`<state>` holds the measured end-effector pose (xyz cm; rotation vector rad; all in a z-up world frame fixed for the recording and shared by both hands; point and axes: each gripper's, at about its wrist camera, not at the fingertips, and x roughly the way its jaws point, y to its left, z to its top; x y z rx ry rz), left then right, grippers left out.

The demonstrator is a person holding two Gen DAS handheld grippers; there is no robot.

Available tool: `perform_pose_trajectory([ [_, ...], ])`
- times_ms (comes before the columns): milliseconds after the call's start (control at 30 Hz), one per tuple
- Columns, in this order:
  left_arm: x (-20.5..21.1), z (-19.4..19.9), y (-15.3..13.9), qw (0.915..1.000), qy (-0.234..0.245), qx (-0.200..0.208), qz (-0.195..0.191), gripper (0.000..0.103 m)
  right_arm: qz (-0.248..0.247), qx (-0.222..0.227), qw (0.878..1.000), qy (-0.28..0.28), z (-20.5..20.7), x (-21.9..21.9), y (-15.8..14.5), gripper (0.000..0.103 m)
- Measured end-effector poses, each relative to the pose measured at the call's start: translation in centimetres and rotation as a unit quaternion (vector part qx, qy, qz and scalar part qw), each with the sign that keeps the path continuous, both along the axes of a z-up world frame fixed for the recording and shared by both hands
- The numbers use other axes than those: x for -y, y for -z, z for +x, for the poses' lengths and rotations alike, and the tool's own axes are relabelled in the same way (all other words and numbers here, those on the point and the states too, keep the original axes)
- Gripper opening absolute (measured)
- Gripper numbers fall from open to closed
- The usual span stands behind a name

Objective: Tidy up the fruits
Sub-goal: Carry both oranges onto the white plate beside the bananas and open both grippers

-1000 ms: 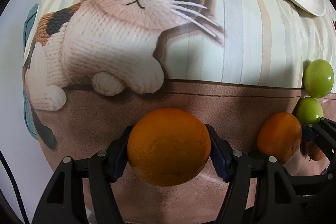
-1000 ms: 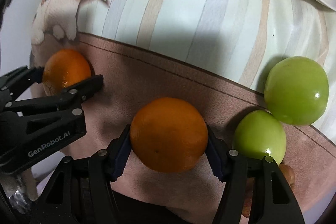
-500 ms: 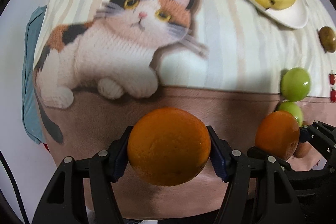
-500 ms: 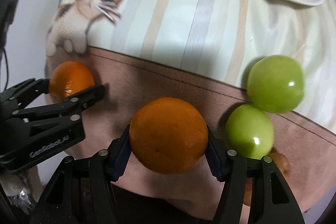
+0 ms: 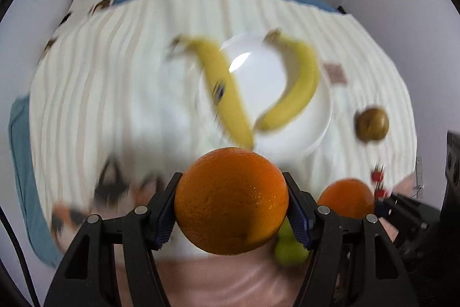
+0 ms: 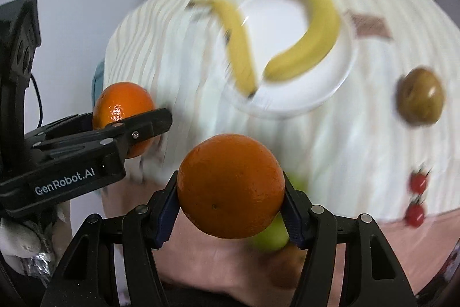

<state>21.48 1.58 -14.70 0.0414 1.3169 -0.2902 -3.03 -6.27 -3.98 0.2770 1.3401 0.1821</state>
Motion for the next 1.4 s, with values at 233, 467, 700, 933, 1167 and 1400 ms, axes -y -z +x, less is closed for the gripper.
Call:
perform_pose_trajectory([
  [233, 6.2, 9.8, 2.3, 0.9963, 0.070, -0.014, 0.048, 0.064, -0.010, 0.007, 0.998, 0.055, 6.9, 2.0, 2.9, 0.065],
  [467, 9.9, 15.1, 6.9, 0.9848, 0.122, -0.051, 0.113, 0.064, -0.010, -0.034, 0.996, 0.087, 10.0, 2.7, 7.9, 0.065],
  [700, 11.2, 16.4, 9.9, 0.9793, 0.138, -0.086, 0.121, 0.064, -0.012, -0.053, 0.995, 0.086, 11.4, 1.7, 10.9, 0.065],
  [933, 11.9, 14.7, 11.8, 0.9700, 0.172, -0.129, 0.112, 0.064, -0.018, -0.059, 0.995, 0.075, 12.0, 0.5, 12.0, 0.066],
  [1167, 12.4, 14.5, 12.5, 0.9653, 0.175, -0.151, 0.123, 0.065, -0.007, -0.070, 0.994, 0.082, 12.4, 1.1, 12.2, 0.067],
  [1400, 12.1, 15.3, 11.3, 0.9725, 0.146, -0.149, 0.104, 0.065, -0.003, -0.072, 0.993, 0.093, 12.1, 1.0, 12.4, 0.069],
])
